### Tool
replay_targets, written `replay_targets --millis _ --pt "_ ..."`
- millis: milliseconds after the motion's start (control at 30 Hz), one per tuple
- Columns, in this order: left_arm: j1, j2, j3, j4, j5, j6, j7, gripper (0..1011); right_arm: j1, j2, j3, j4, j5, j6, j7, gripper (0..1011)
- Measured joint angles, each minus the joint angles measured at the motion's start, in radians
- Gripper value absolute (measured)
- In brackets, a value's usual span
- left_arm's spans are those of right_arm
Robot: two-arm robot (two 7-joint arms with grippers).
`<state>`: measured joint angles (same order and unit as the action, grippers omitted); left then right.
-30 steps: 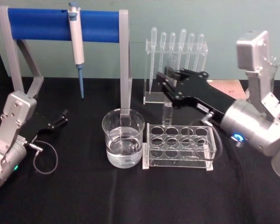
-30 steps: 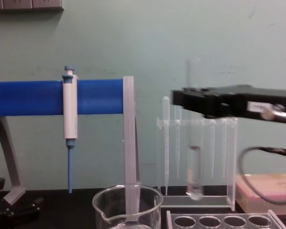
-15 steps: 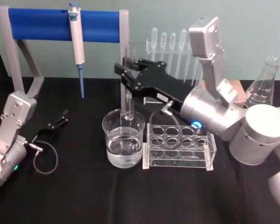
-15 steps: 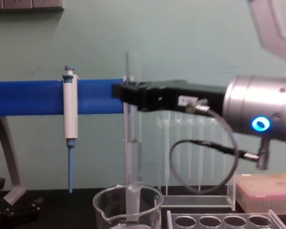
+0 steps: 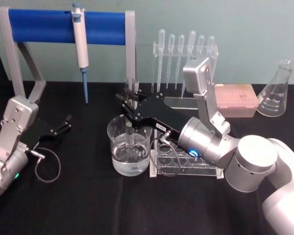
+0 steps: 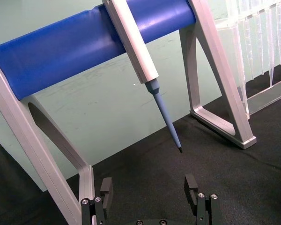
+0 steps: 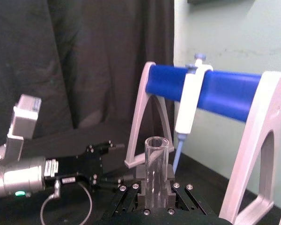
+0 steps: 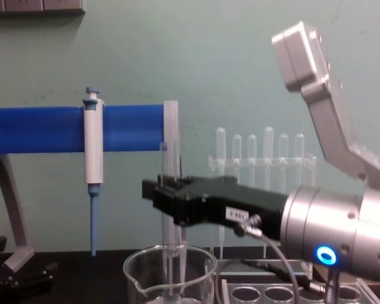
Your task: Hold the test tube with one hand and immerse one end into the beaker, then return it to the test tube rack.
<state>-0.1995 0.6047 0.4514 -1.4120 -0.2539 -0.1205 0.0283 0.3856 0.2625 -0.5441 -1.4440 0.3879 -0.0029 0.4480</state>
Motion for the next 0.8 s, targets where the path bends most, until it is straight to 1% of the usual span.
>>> replay_targets --millis 100,300,800 --pt "0.0 0.0 0.0 0.0 0.0 0.0 0.0 1000 -0.011 -0.004 0.0 0.018 -0.006 -0.015 0.005 224" --pt "0.0 0.0 0.0 0.0 0.0 0.0 0.0 1000 -0.023 -0.009 -0.003 0.04 -0.022 -0.028 0.012 224" --pt "0.0 0.0 0.0 0.0 0.0 0.0 0.0 1000 -0.027 -0.01 -0.002 0.041 -0.024 -0.03 0.014 224"
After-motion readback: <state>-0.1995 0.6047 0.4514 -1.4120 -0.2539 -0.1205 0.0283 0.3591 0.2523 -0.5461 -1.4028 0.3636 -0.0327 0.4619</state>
